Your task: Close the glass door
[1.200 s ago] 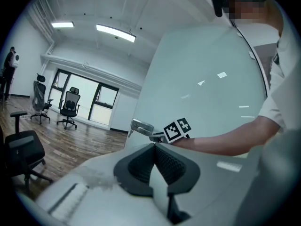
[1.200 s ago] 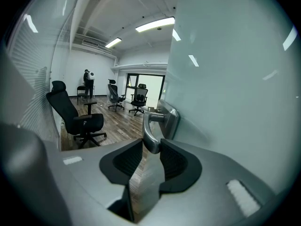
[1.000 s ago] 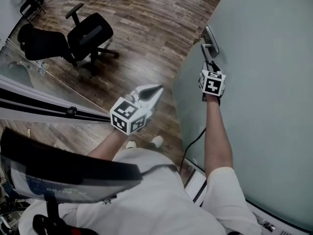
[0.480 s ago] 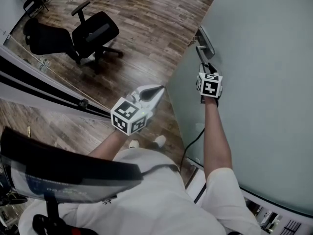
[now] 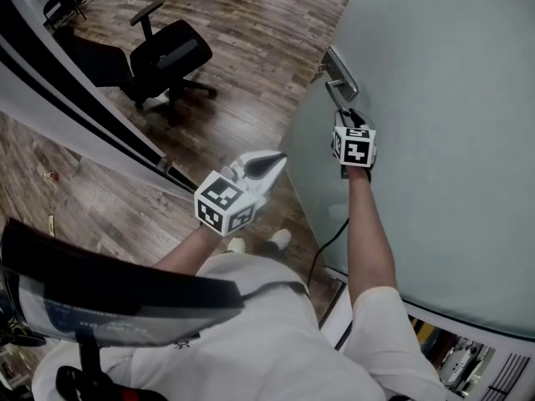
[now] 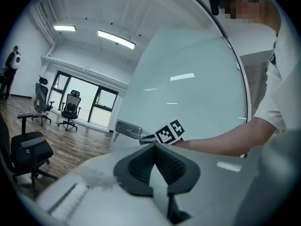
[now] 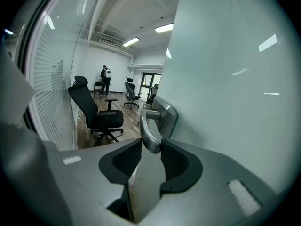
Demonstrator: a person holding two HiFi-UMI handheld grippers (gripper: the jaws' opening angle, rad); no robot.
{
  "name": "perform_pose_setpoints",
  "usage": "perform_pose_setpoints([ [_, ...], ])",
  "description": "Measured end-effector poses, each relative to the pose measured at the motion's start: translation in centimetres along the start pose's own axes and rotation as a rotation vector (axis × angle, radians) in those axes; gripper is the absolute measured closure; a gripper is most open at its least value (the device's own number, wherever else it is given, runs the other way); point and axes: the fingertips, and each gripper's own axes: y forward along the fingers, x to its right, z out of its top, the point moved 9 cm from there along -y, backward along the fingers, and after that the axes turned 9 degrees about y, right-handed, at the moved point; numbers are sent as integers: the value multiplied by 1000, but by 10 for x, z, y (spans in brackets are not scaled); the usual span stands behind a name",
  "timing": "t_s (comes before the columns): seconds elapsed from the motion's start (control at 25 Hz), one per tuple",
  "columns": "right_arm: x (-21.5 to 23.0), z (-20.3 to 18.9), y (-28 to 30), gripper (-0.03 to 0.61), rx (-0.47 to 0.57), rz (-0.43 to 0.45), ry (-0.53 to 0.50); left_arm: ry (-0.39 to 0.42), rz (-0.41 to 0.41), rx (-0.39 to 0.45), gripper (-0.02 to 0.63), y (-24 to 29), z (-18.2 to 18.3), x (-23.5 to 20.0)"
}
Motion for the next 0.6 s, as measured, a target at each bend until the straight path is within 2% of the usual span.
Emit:
perform_pose_setpoints([
  [0.4,-73,-17,-28,442,11,58,-48,-2,22,12,615,-63,-22,1],
  [0.6,-111,-32,-48,442,29,91,-79,-1,81,34,615,-92,-34,14],
])
